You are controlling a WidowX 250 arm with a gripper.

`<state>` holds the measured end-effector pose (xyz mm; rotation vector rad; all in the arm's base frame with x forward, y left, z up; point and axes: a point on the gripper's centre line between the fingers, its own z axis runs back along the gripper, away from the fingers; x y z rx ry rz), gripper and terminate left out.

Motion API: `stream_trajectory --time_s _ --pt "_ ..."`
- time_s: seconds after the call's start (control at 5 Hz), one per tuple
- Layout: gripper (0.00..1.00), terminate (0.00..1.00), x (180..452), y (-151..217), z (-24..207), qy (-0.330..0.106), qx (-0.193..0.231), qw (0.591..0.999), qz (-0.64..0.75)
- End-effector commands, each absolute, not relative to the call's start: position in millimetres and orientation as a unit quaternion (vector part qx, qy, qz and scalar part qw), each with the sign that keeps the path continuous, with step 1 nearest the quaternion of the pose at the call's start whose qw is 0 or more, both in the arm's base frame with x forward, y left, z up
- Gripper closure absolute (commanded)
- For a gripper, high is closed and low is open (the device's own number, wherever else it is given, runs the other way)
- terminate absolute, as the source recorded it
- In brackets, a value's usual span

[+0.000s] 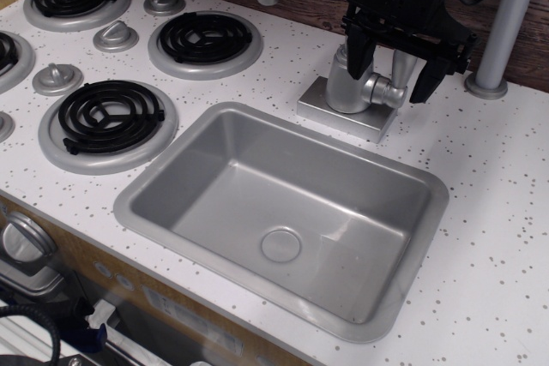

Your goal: Lever vertical to front

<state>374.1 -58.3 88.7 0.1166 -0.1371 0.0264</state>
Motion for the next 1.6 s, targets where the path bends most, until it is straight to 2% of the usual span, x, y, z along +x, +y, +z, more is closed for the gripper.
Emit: stream_trajectory --time_s 0.0,0.2,0.4,0.6,1.0,1.2,1.4 --pt "0.0 0.0 374.1 -58.3 88.7 -0.068 0.058 0.996 0.013" --pt "0.0 0.0 383.9 -63.1 89.2 -0.136 0.06 0.989 -0.018" --pt "0.0 0.0 394.6 -62.6 100.3 -0.163 0.072 0.983 -0.047" --pt "0.0 0.0 407.5 -59.6 107.1 -0.216 0.081 0.97 -0.078" --pt "0.0 0.0 431.0 -58.6 109.4 -0.22 0.069 0.968 -0.099" --pt "1.0 0.0 435.9 -60.9 107.2 -0.218 0.072 0.969 -0.092" --pt "1.0 0.0 431.8 -64.1 105.3 -0.206 0.065 0.973 -0.082"
